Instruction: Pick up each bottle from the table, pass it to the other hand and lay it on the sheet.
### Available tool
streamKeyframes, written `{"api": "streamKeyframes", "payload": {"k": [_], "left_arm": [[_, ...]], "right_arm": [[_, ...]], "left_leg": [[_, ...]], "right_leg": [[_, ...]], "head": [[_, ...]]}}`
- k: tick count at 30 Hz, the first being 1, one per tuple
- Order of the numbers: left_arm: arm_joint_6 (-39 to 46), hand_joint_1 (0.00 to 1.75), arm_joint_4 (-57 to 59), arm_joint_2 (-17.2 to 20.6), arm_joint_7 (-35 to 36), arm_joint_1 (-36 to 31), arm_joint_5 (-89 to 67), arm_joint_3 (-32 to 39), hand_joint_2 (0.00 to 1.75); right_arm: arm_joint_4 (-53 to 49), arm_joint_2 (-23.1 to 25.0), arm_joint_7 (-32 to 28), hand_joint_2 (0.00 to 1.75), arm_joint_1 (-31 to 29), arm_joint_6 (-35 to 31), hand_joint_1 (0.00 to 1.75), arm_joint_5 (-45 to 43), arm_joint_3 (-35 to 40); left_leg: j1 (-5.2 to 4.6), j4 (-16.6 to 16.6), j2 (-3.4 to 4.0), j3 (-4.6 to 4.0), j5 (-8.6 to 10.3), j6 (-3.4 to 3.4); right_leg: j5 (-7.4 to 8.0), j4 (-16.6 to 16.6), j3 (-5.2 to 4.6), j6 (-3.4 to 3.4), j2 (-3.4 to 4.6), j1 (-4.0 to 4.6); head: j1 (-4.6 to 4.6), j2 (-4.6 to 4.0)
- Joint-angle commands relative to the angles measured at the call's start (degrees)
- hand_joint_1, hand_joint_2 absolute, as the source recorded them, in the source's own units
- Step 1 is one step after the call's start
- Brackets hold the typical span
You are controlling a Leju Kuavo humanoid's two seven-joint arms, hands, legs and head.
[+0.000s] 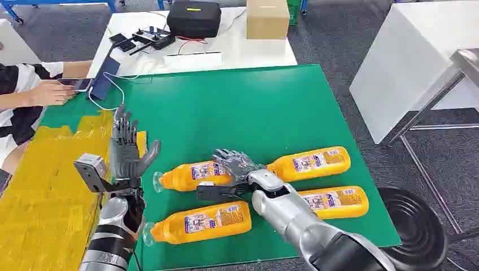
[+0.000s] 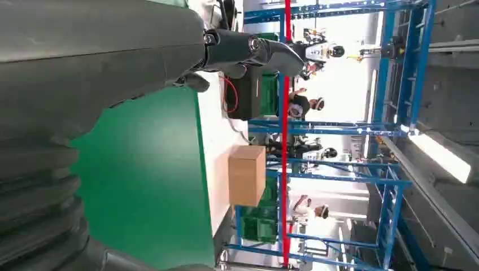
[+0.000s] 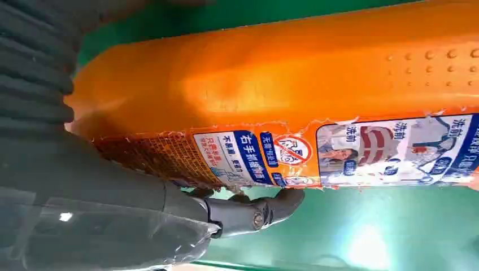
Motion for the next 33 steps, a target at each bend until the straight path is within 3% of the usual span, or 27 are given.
{"api": "streamKeyframes", "payload": {"k": [1, 6, 11, 18, 20, 31, 33], "left_arm": [[-0.3, 0.0, 3.4, 0.3, 0.1, -1.7, 0.4, -0.7, 1.75], [-0.3, 0.0, 3.1, 0.3, 0.1, -1.6, 0.4, -0.5, 1.75], [-0.3, 0.0, 1.4, 0.2, 0.1, -0.8, 0.4, -0.3, 1.75], [0.8, 0.0, -3.0, 0.3, 0.6, 1.5, -1.3, -0.7, 1.75], [1.1, 0.0, -4.4, 0.3, 0.7, 1.9, -1.9, -1.2, 1.75], [1.3, 0.0, -5.0, 0.3, 1.0, 2.1, -2.2, -1.4, 1.75], [1.5, 0.0, -5.7, 0.3, 0.8, 2.4, -2.8, -1.9, 1.75]], "right_arm": [[5.2, -0.6, 2.5, 1.75, -1.6, -0.8, 1.41, 1.5, 3.8], [5.1, -0.5, 3.4, 1.75, -1.6, -2.5, 1.45, 2.8, 4.4], [4.1, -0.5, 4.4, 1.75, -1.2, -5.6, 1.71, 3.8, 4.3], [-7.2, -0.2, 0.1, 1.75, 4.9, -26.1, 1.75, 1.6, -3.8], [-11.2, -0.3, -0.9, 1.75, 6.9, -29.2, 1.75, 1.0, -5.6], [-12.3, -0.6, -0.9, 1.75, 7.3, -28.6, 1.75, 1.0, -5.9], [-16.4, -0.2, -5.1, 1.75, 9.7, -32.9, 1.75, -1.7, -9.3]], "left_leg": [[0.1, 0.0, -0.22, 0.23, -0.08, -0.07], [0.06, 0.0, -0.2, 0.19, -0.05, -0.05], [0.08, 0.0, -0.15, 0.17, -0.07, -0.05], [0.06, 0.0, -0.08, 0.07, -0.06, -0.05], [0.07, 0.0, -0.05, 0.03, -0.06, -0.05], [0.04, 0.0, -0.13, -0.01, -0.03, -0.04], [0.08, 0.0, -0.15, 0.04, -0.07, -0.06]], "right_leg": [[-0.1, -0.1, 0.3, -0.02, -0.11, 0.08], [-0.08, -0.1, 0.24, -0.01, -0.11, 0.04], [-0.07, -0.1, 0.22, -0.01, -0.06, 0.07], [-0.06, 0.0, 0.11, -0.01, -0.01, 0.04], [-0.05, 0.0, 0.07, -0.02, 0.01, 0.05], [-0.05, 0.0, 0.04, 0.0, -0.06, 0.01], [-0.08, 0.0, 0.1, -0.01, -0.06, 0.05]], "head": [[0.0, 0.0], [0.0, 0.0], [0.0, 0.0], [0.0, 0.0], [0.0, 0.0], [0.0, 0.0], [0.0, 0.0]]}}
